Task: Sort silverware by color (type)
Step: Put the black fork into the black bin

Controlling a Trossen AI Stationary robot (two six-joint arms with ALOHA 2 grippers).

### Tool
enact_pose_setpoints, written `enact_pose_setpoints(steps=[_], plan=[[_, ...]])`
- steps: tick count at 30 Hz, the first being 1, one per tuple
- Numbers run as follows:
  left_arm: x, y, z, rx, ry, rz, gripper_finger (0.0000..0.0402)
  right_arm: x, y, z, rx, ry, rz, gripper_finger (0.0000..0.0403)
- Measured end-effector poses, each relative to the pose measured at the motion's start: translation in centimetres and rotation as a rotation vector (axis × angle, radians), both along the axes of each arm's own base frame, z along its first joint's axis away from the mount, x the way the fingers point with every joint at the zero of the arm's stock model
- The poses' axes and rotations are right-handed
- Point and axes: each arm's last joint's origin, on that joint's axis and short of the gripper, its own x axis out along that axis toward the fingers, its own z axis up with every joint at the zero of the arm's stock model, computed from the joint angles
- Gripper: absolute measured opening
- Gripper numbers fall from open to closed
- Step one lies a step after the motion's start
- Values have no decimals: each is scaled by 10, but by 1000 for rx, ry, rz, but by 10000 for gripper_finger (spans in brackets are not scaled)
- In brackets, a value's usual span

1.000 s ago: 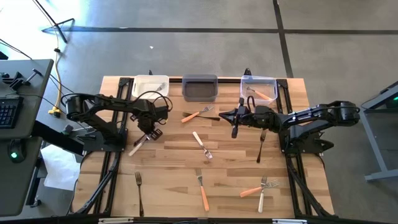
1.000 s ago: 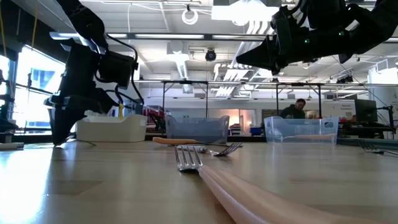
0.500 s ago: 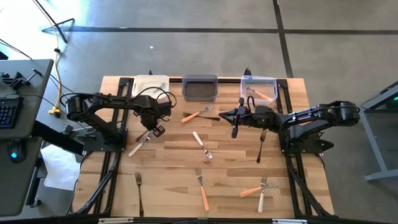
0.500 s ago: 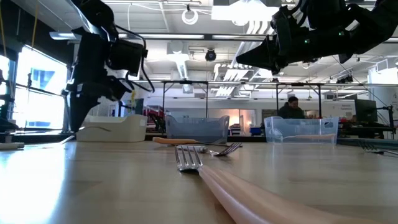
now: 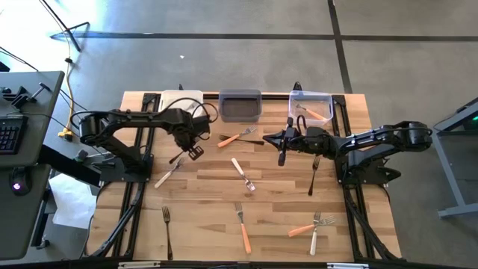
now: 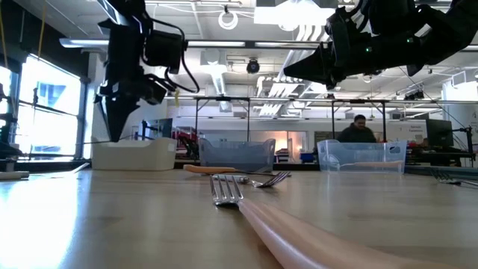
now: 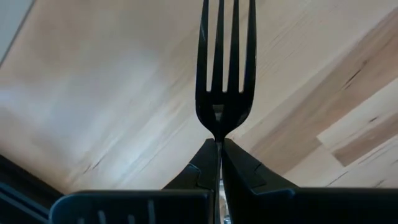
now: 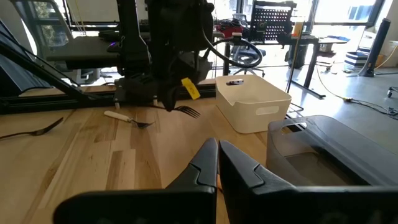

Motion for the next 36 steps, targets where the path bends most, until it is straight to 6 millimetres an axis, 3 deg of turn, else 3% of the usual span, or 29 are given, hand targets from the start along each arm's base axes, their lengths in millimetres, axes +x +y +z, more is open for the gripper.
enact_pose_setpoints(steps=[27, 36], plan=[[6, -10, 3, -20, -26, -70, 1, 0, 0, 0, -3, 1, 0, 0], [3, -11, 3, -42, 3, -7, 1, 0, 0, 0, -6, 2, 0, 0]])
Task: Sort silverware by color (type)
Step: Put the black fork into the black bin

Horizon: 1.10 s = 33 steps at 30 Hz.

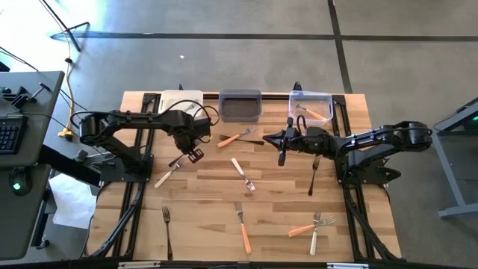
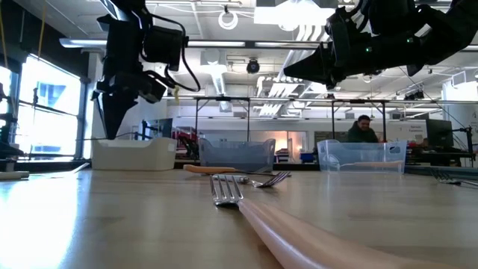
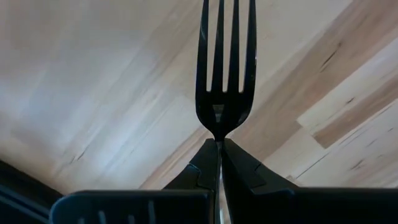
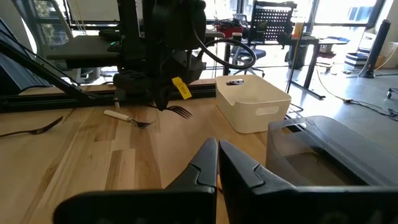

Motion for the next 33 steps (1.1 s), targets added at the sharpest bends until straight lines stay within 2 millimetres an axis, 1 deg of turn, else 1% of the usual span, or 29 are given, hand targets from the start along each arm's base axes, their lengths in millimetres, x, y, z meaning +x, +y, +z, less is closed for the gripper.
enact_pose_setpoints(steps=[5, 7, 11, 14, 17, 19, 20, 23, 25, 28, 30, 33], plan=[[0, 1, 0, 26, 6, 10, 4, 0, 0, 0, -4, 1, 1, 0], [2, 1, 0, 31, -17, 15, 4, 0, 0, 0, -4, 1, 1, 0], [17, -5, 1, 3, -158, -16, 2, 0, 0, -1, -19, 10, 4, 0], [31, -9, 3, -6, -302, -45, 1, -3, 1, -2, -40, 70, 9, 0], [44, -5, 7, 17, -445, -67, 1, -11, 0, 0, -31, 120, -4, 0], [48, 6, 13, 60, -512, -77, 1, -15, -1, 4, -25, 113, -33, 0], [51, 13, 19, 94, -540, -85, 1, -17, -1, 7, -29, 106, -46, 0], [63, 40, 42, 209, -594, -119, 1, -20, -1, 12, -55, 86, -68, 0], [70, 59, 57, 256, -580, -148, 1, -21, -1, 14, -60, 72, -76, 0], [93, 91, 80, 342, -590, -210, 0, -21, -1, 16, -83, 69, -76, 0], [107, 112, 83, 343, -536, -246, 0, -21, -1, 16, -88, 61, -83, 0], [128, 140, 77, 325, -451, -296, 0, -21, -1, 16, -107, 68, -81, 0]])
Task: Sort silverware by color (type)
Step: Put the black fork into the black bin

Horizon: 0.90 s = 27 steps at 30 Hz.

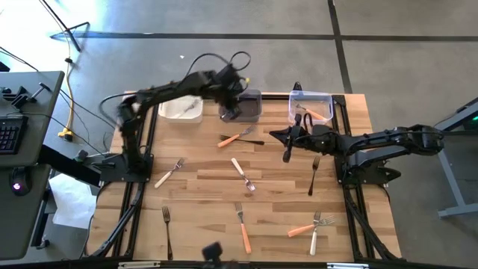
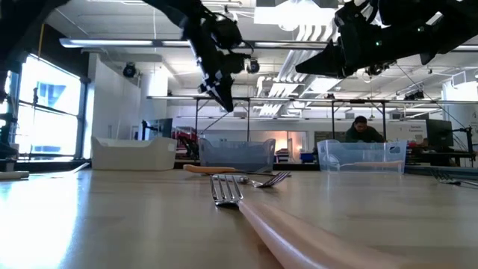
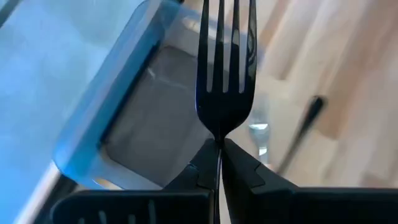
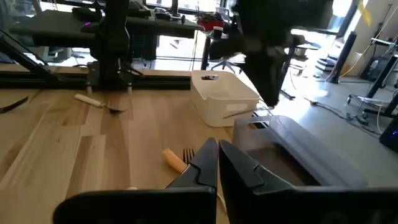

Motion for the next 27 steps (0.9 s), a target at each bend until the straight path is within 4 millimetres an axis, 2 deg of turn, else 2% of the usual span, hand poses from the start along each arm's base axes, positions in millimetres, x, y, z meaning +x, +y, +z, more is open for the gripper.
enact_pose_setpoints(steps=[4, 7, 15, 22, 27], plan=[[21, 29, -6, 39, 56, -21, 0, 0, 0, 0, -6, 3, 1, 0], [33, 43, -16, 52, 66, -30, 0, 0, 0, 0, -5, 7, 1, 0], [46, 50, -54, 15, 140, -91, 0, 0, 0, -2, -1, 18, 2, 0], [46, 55, -79, -36, 202, -135, 0, 0, 0, -2, 4, 16, 11, 0], [46, 59, -87, -50, 210, -167, 0, 0, 0, -2, 5, 16, 11, 0]])
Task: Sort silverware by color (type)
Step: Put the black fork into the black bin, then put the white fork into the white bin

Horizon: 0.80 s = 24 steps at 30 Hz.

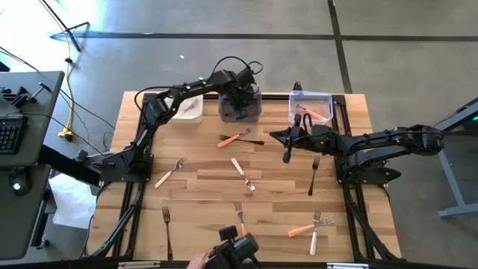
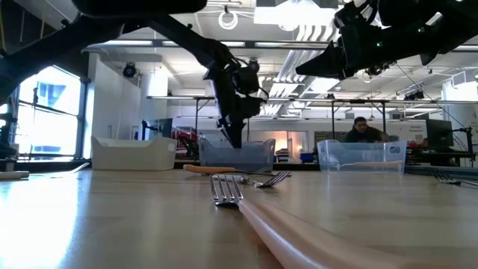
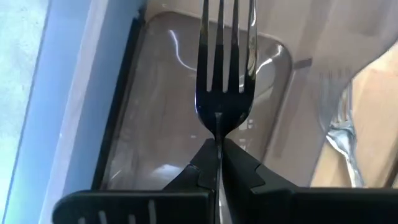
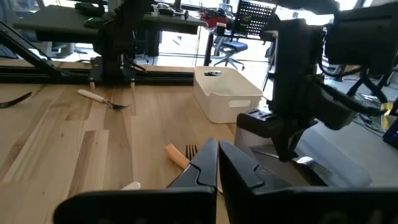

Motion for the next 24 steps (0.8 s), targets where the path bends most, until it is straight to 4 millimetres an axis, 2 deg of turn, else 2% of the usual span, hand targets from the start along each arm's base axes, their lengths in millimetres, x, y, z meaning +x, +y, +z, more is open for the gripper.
enact_pose_setpoints(steps=[16, 24], plan=[[-4, 12, -29, -69, 34, 6, 2, 0, 0, 0, 3, -1, 0, 0], [-3, 13, -30, -64, 32, 9, 32, 0, 0, 0, 3, -1, 0, 0]])
